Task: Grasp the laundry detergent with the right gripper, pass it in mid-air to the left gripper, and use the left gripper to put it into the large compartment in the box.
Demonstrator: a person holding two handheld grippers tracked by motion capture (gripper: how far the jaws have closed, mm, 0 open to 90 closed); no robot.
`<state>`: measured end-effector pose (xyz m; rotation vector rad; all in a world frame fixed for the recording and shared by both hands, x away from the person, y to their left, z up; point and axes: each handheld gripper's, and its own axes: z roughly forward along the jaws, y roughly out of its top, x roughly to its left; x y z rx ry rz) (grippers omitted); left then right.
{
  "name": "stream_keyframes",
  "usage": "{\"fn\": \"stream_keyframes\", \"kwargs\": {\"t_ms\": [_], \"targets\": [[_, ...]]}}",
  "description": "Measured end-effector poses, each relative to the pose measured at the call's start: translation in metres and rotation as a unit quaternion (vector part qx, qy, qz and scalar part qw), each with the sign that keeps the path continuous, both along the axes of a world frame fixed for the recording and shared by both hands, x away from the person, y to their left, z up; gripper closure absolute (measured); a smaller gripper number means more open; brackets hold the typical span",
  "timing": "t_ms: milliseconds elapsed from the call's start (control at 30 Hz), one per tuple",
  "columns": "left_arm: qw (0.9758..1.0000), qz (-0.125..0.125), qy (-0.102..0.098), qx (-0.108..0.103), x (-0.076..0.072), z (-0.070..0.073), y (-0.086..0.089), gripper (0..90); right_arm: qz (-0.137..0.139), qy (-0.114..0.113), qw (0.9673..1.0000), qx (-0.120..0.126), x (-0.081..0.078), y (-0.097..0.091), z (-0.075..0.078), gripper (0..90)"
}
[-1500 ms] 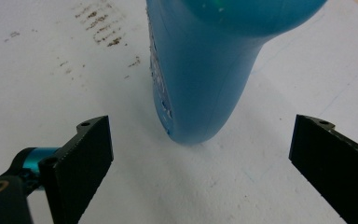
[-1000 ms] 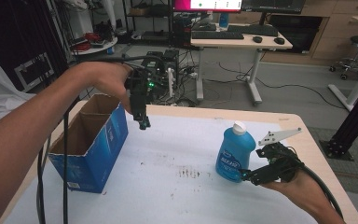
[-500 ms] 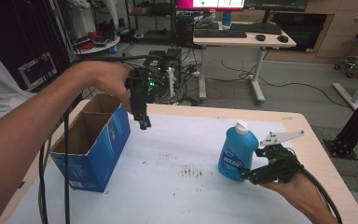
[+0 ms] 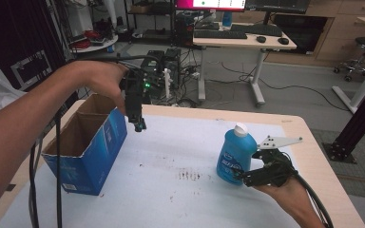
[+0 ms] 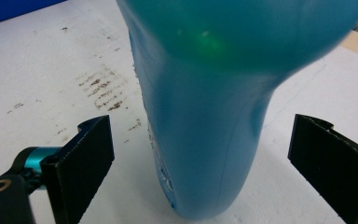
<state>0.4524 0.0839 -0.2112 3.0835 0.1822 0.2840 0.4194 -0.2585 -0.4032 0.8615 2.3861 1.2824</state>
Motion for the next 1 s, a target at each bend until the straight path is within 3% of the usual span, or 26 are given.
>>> {"fn": "stream_keyframes", "kwargs": {"t_ms": [600, 700, 733, 1000], "targets": [[1.0000, 0.002, 0.002, -0.001, 0.001, -0.001, 0.004, 11.4, -0.008, -0.023, 0.9994, 0.024, 0.001, 0.003, -0.008, 6.4], [1.0000, 0.005, 0.000, -0.001, 0.001, -0.001, 0.005, 11.3, -0.009, -0.030, 0.9989, 0.034, 0.000, 0.003, -0.010, 14.3], [1.0000, 0.005, 0.001, -0.002, 0.001, -0.001, 0.005, 11.4, -0.008, -0.031, 0.9986, 0.043, 0.001, 0.002, -0.012, 14.3], [1.0000, 0.004, 0.002, -0.002, 0.001, -0.002, 0.005, 11.4, -0.011, -0.030, 0.9986, 0.043, 0.002, 0.003, -0.016, 14.4]]}}
